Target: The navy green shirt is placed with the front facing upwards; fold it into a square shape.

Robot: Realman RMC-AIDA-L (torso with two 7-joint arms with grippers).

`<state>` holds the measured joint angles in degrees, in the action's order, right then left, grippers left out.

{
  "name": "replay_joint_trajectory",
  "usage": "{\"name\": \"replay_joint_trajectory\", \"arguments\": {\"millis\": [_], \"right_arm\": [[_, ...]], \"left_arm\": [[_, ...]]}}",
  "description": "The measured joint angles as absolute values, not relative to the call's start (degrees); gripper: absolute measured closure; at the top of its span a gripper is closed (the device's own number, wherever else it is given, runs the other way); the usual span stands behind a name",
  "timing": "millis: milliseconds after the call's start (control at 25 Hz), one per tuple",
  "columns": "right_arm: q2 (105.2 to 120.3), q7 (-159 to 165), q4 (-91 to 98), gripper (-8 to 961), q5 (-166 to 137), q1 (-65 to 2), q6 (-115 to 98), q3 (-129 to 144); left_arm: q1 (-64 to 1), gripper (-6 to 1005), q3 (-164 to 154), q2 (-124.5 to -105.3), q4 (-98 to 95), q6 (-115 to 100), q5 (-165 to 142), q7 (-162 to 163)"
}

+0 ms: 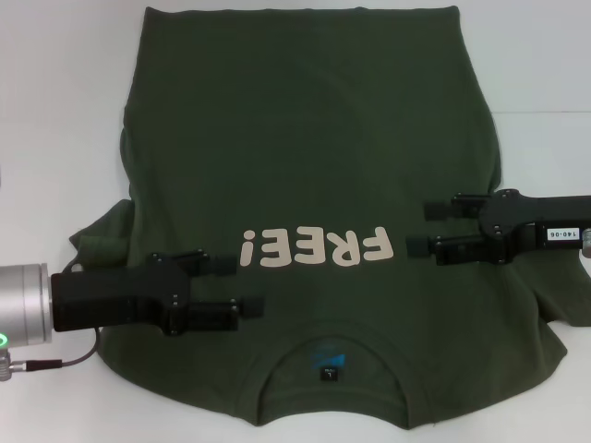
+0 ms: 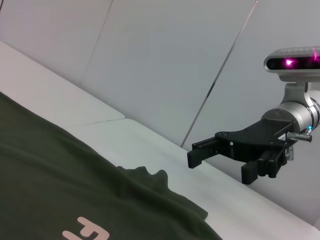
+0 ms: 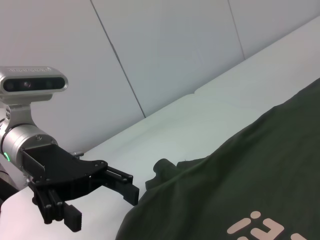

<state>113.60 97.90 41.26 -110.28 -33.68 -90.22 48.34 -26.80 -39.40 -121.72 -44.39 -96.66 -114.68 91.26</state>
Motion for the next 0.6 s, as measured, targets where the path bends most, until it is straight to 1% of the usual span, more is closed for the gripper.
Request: {"name": "replay_joint_trajectory", "arguments": {"millis": [600], "right_arm": [[114.09, 97.63, 41.08, 39, -109.99, -33.54, -89.93, 48.24]], "left_arm": [[-26.6, 92, -38.73, -121.82, -44.32, -93.02, -114.88, 93.47]]}}
